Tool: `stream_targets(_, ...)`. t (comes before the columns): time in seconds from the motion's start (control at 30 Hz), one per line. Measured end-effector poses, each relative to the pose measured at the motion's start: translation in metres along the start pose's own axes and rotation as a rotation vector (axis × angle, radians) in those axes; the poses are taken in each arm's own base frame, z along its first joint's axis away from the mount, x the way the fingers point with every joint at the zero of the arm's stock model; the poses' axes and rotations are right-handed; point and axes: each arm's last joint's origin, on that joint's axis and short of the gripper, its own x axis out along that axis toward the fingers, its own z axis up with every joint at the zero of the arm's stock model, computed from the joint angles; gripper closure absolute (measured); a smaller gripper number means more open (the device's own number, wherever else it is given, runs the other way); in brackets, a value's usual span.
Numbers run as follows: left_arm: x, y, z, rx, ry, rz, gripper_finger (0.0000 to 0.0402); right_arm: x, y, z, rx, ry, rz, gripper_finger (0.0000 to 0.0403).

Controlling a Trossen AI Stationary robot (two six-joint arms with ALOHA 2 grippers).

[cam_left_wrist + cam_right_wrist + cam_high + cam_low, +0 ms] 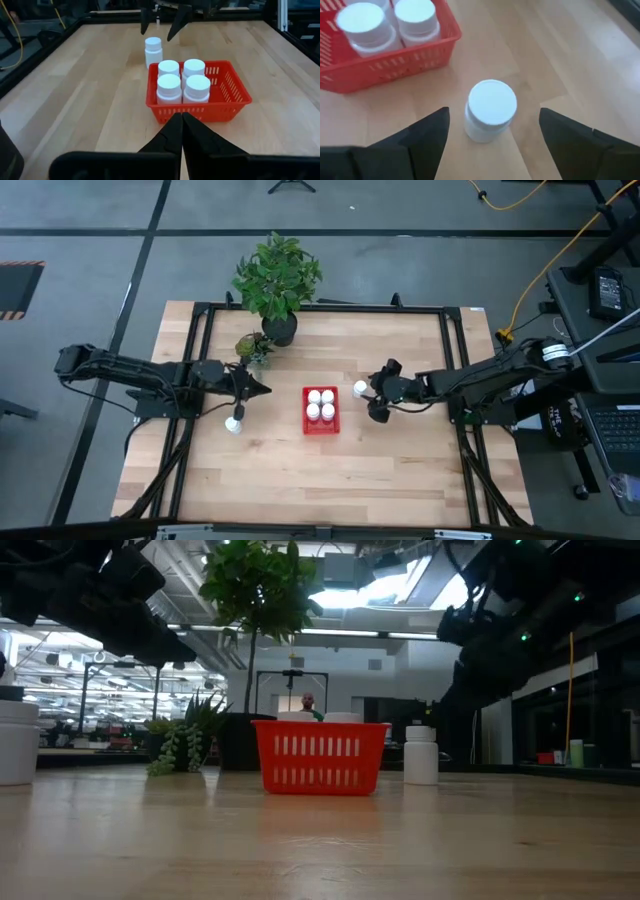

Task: Pick and place pill bottles into a basket
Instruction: Put the white medicine bottle into the red bin

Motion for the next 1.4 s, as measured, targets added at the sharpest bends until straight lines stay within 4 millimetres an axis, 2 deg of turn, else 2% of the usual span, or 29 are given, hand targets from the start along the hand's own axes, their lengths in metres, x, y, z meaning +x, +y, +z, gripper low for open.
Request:
stream_targets(0.4, 0.0, 0.002, 0.003, 0.066, -0.026, 0.062, 0.0396, 0.019, -0.003, -0.001, 0.026, -0.007, -0.024, 0.0095)
stream_targets(0.7, 0.0, 0.002, 0.003, 0.061, -0.026, 0.061, 0.04, 0.022, -0.008, 0.0, 0.051, 0.017, 0.037, 0.0136)
stream_targets(0.97, 0.0, 0.002, 0.003, 0.061, -0.026, 0.061, 0.0393, 0.022, -0.007, 0.001, 0.029, 0.003, 0.042, 0.0154)
stream_targets(1.1, 0.0, 0.002, 0.003, 0.061, -0.026, 0.061, 0.0398, 0.022, -0.007, 0.001, 0.03, 0.003, 0.042, 0.0175)
stream_targets(1.4, 0.0, 0.002, 0.003, 0.061, -0.026, 0.061, 0.0394, 0.021, -0.008, -0.002, 0.039, 0.037, 0.033, 0.025)
